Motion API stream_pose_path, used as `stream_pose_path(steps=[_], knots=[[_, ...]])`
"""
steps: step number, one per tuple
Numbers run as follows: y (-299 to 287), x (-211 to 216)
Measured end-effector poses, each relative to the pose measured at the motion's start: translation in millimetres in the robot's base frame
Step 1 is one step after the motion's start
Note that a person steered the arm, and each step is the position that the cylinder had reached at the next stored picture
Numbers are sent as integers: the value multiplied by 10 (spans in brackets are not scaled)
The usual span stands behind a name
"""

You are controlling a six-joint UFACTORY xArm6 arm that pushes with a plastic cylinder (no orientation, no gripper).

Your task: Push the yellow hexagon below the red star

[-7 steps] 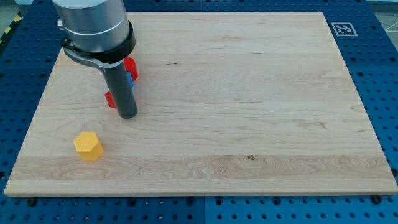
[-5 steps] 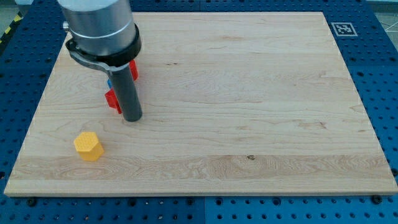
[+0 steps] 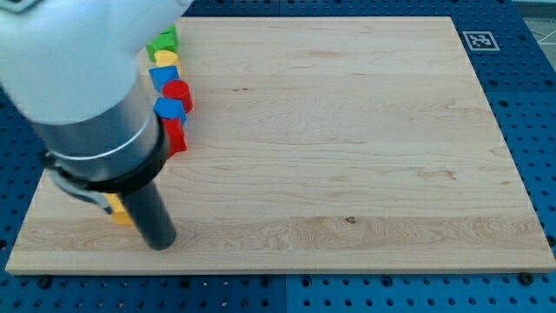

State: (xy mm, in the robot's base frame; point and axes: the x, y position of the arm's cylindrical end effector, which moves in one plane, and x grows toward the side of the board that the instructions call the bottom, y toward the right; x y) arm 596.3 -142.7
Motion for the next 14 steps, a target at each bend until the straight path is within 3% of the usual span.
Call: stream_pose_path(steps=[2,4,8,11,14], knots=[[-588,-10],[-632,-308],[-212,-459],[303,-299],[263,-410]])
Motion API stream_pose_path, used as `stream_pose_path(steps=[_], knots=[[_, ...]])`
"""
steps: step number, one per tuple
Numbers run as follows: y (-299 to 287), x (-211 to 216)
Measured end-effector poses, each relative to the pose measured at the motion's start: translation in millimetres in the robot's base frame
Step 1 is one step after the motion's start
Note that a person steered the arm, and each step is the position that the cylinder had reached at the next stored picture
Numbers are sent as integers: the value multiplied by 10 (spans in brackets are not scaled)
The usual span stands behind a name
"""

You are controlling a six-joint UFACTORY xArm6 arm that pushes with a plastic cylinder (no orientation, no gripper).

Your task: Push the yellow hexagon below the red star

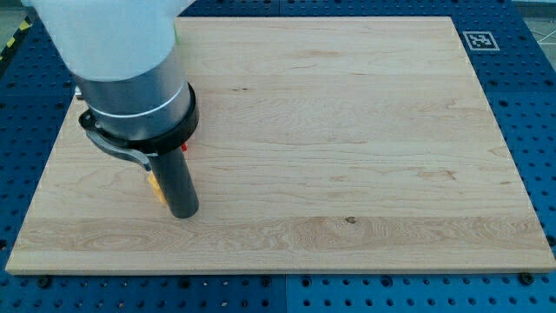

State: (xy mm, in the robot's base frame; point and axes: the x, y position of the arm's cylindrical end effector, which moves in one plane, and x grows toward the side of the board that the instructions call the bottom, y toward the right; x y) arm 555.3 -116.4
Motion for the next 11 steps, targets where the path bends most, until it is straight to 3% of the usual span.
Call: stream_pose_path(steps=[11], knots=[[-364,-22]])
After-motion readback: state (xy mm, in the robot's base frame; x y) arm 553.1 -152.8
